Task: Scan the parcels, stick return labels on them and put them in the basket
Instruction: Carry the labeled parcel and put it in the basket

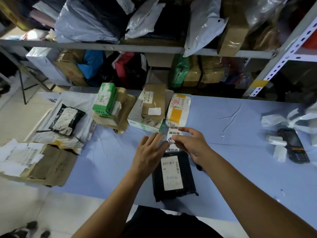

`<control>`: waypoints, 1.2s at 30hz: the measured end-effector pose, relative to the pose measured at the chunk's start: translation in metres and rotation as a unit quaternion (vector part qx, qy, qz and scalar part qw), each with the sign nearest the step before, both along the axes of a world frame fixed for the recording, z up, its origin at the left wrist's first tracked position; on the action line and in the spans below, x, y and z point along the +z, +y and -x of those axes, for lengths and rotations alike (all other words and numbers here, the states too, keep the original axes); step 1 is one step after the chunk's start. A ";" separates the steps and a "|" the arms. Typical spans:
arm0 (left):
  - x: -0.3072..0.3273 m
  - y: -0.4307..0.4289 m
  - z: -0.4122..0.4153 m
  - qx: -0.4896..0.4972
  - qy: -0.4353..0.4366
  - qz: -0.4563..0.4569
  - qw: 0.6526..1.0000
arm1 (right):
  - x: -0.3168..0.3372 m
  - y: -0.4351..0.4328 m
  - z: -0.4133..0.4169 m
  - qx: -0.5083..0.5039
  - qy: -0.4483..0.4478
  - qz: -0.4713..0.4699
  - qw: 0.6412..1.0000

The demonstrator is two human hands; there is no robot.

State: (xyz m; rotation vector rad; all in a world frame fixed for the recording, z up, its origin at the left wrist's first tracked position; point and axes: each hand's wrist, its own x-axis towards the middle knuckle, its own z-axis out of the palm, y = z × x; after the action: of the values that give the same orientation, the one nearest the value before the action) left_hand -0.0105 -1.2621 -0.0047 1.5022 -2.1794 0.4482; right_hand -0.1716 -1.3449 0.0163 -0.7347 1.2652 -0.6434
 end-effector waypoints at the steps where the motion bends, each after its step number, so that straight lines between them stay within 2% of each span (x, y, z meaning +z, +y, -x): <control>1: -0.002 0.003 0.001 -0.004 0.006 0.001 1.000 | 0.000 0.002 0.003 0.006 -0.001 0.007 1.000; 6: -0.009 0.015 0.008 0.025 0.045 -0.004 0.999 | 0.002 0.016 0.020 0.042 -0.011 0.044 0.998; 8: -0.009 0.019 0.014 0.040 0.063 -0.038 0.996 | 0.002 0.021 0.025 0.027 -0.021 0.056 0.998; 9: -0.009 0.023 0.019 0.052 0.111 -0.076 0.990 | 0.002 0.022 0.028 0.013 -0.027 0.059 0.998; 10: -0.007 0.027 0.026 0.070 0.200 -0.130 0.969 | 0.003 0.023 0.032 0.001 -0.037 0.059 0.998; 11: -0.002 0.031 0.034 0.090 0.323 -0.195 0.922 | 0.004 0.024 0.035 -0.003 -0.051 0.056 0.997; 12: 0.003 0.034 0.043 0.103 0.472 -0.255 0.838 | 0.006 0.026 0.039 -0.001 -0.065 0.054 0.996; 13: 0.005 0.035 0.050 0.117 0.610 -0.287 0.729 | 0.008 0.027 0.043 0.006 -0.072 0.056 0.996; 14: 0.008 0.035 0.056 0.128 0.702 -0.295 0.636 | 0.009 0.030 0.046 0.015 -0.073 0.062 0.995; 15: 0.009 0.036 0.060 0.137 0.747 -0.292 0.582 | 0.009 0.032 0.050 0.025 -0.072 0.067 0.995; 16: 0.010 0.036 0.063 0.145 0.769 -0.282 0.554 | 0.008 0.035 0.053 0.033 -0.071 0.070 0.994; 17: 0.010 0.038 0.066 0.152 0.779 -0.270 0.545 | 0.007 0.038 0.055 0.042 -0.068 0.071 0.994; 18: 0.010 0.039 0.069 0.163 0.781 -0.260 0.544 | 0.005 0.042 0.058 0.049 -0.063 0.072 0.994; 20: 0.006 0.045 0.074 0.185 0.766 -0.237 0.568 | -0.001 0.050 0.061 0.059 -0.046 0.080 0.994; 24: -0.008 0.058 0.079 0.232 0.671 -0.209 0.673 | -0.019 0.070 0.065 0.073 0.030 0.109 0.991; 26: -0.019 0.067 0.078 0.266 0.612 -0.233 0.707 | -0.029 0.082 0.062 0.079 0.084 0.111 0.987; 30: -0.040 0.079 0.070 0.272 0.562 -0.259 0.737 | -0.050 0.102 0.050 0.076 0.185 0.105 0.974; 33: -0.047 0.081 0.065 0.272 0.547 -0.273 0.743 | -0.055 0.110 0.040 0.059 0.213 0.092 0.971; 36: -0.052 0.082 0.059 0.241 0.507 -0.251 0.789 | -0.057 0.116 0.032 0.045 0.231 0.111 0.966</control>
State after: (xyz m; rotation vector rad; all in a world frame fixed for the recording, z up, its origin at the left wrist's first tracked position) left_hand -0.0698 -1.1798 -0.0565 1.9198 -1.0562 -0.7364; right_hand -0.2035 -1.2290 -0.0403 -1.1693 1.5890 -0.5621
